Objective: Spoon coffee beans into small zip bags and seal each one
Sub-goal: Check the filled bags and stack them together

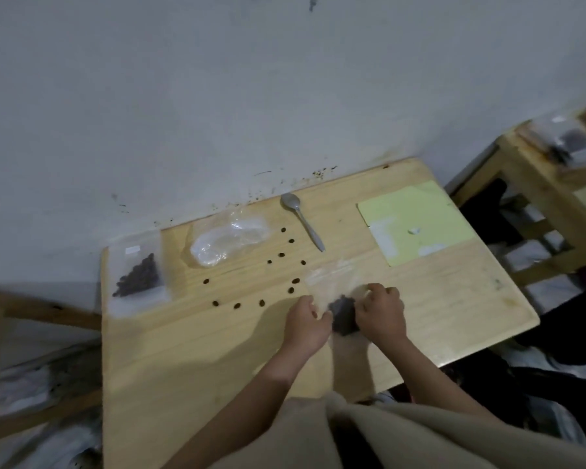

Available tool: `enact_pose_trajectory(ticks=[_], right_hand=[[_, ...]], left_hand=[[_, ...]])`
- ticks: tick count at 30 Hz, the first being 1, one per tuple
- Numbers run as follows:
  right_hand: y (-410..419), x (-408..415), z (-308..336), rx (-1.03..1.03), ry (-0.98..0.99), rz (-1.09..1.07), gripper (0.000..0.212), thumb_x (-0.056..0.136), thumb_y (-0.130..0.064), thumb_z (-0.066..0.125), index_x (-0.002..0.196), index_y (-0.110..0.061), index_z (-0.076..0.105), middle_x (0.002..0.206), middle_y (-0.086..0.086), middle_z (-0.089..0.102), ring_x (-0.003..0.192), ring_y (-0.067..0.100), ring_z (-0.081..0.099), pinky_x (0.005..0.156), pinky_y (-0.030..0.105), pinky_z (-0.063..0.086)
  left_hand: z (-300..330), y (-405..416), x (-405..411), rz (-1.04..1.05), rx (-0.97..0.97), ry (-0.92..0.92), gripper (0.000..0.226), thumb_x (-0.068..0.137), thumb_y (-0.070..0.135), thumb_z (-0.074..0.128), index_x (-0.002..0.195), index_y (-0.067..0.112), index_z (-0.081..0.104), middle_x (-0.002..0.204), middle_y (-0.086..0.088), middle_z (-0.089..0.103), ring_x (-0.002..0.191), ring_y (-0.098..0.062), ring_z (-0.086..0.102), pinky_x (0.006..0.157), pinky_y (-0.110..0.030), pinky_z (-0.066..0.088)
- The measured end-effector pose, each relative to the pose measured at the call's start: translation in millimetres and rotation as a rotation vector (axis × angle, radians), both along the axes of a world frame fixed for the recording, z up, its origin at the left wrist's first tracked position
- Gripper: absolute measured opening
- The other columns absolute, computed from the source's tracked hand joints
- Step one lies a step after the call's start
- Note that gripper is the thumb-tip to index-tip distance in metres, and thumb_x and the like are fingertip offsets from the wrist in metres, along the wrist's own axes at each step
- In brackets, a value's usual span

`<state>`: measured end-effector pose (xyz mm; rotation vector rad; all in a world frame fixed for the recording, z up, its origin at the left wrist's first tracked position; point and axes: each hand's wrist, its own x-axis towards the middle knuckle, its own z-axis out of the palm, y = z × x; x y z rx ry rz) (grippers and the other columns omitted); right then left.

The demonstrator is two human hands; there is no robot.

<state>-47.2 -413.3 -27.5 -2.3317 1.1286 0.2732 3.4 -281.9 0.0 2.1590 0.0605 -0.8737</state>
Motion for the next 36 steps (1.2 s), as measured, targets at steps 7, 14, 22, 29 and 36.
enact_pose_trajectory(ticks=[7,14,22,29,36], right_hand=[[-34.2,-10.0,1.1,0.322,-0.259,-0.035,0.038,0.084,-0.019,0.067,0.119,-0.011,0.057,0.101,0.009,0.062,0.087,0.025,0.062,0.068,0.026,0.045],[-98.4,-1.7,11.6,0.396,-0.433,-0.107,0.019,0.085,-0.013,0.065,0.104,-0.011,0.065,0.076,-0.005,0.058,0.065,0.007,0.054,0.059,0.014,0.041],[-200.8,40.5,-4.8,0.021,-0.345,-0.151,0.031,0.087,-0.018,0.060,0.115,-0.005,0.062,0.108,0.016,0.061,0.094,0.032,0.060,0.075,0.033,0.046],[-200.8,57.6,-16.0,-0.108,-0.149,-0.063,0.019,0.088,-0.029,0.059,0.101,-0.017,0.067,0.109,0.012,0.054,0.096,0.035,0.055,0.081,0.039,0.043],[-187.4,50.4,4.1,0.242,-0.513,-0.278,0.013,0.084,-0.021,0.066,0.081,-0.010,0.062,0.081,0.000,0.065,0.077,0.018,0.062,0.069,0.029,0.046]], left_hand=[[1.5,-25.4,0.9,0.293,-0.103,-0.039,0.032,0.088,0.009,0.060,0.117,0.019,0.053,0.101,0.000,0.056,0.090,-0.016,0.058,0.074,-0.027,0.051],[10.5,-48.9,0.5,0.394,-0.356,-0.108,0.032,0.087,-0.005,0.057,0.110,0.016,0.053,0.102,-0.008,0.068,0.086,-0.011,0.065,0.063,-0.015,0.048],[13.7,-72.9,2.4,0.569,-0.484,-0.088,0.031,0.091,-0.005,0.053,0.111,0.018,0.048,0.109,-0.013,0.063,0.090,-0.014,0.063,0.068,-0.020,0.050],[20.3,-81.0,-5.2,0.426,-0.523,-0.253,0.035,0.091,-0.009,0.051,0.106,0.023,0.046,0.076,-0.006,0.067,0.066,-0.023,0.049,0.064,-0.033,0.041],[24.9,-76.5,-0.5,0.390,-0.530,-0.300,0.036,0.091,-0.008,0.050,0.110,0.023,0.049,0.075,-0.014,0.068,0.056,-0.018,0.046,0.059,-0.033,0.039]])
